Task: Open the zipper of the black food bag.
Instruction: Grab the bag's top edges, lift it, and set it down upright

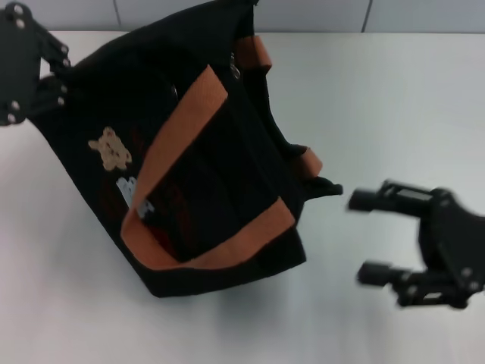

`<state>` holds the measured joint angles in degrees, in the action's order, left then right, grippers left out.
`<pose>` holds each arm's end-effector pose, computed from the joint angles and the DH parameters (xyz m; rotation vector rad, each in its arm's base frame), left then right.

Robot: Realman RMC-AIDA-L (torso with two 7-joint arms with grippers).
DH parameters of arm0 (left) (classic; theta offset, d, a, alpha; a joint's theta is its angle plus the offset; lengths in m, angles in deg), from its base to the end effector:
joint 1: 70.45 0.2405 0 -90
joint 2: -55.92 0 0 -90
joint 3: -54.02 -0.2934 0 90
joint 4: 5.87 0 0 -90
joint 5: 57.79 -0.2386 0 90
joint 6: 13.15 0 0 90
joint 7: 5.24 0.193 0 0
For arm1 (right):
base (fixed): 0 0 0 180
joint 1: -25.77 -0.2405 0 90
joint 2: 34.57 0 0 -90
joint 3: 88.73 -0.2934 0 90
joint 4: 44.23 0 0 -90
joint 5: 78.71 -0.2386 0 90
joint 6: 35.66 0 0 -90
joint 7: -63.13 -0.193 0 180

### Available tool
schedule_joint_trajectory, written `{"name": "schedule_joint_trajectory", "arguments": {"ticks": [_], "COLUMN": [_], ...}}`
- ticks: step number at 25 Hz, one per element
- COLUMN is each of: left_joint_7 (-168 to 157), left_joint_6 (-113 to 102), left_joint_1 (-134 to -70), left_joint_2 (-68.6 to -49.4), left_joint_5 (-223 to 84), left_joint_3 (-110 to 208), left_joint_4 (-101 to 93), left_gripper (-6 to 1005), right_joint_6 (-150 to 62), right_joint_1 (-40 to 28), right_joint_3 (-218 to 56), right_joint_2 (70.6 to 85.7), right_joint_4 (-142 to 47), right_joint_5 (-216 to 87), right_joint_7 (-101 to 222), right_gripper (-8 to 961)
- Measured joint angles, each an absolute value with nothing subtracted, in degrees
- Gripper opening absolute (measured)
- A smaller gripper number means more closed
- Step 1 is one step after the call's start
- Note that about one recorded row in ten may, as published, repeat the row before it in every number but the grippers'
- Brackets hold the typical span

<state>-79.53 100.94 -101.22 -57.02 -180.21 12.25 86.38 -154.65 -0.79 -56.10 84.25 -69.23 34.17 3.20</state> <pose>-0.1971 0.3731 0.1128 -2.7221 0.5914 0.0632 0.2602 0.2776 -0.0498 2.7833 -0.2950 -1.3618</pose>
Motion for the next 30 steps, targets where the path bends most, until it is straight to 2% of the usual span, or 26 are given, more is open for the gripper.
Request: {"name": "schedule_joint_trajectory", "arguments": {"ticks": [5, 14, 17, 23, 30], "left_joint_7": [-79.67, -80.23, -80.21, -79.26, -76.76], "left_joint_6": [100.86, 100.88, 100.89, 100.76, 100.48], "left_joint_1": [-102.67, -101.93, -101.56, -100.21, -98.98], "left_joint_2": [-57.74, -59.05, -59.79, -61.10, -61.61], "left_joint_5": [-180.83, -174.55, -174.52, -174.77, -174.86], "left_joint_3": [13.69, 13.95, 12.98, 12.03, 11.44], "left_joint_4": [87.01, 88.63, 87.98, 87.19, 83.82], "left_gripper": [73, 73, 72, 72, 71], "right_joint_6": [-146.21, -128.96, -126.21, -124.83, -129.15], "right_joint_1": [-5.05, -16.72, -18.72, -18.17, -12.38], "right_joint_3": [-51.59, -51.35, -51.84, -52.18, -52.32], "right_joint_2": [84.68, 84.97, 85.03, 84.89, 84.63], "right_joint_4": [-63.07, -53.21, -52.30, -53.24, -61.37], "right_joint_5": [34.22, 34.02, 33.83, 33.14, 33.01], "right_joint_7": [2.36, -1.27, -1.79, -2.96, -8.82], "right_gripper": [789, 790, 790, 789, 789]}}
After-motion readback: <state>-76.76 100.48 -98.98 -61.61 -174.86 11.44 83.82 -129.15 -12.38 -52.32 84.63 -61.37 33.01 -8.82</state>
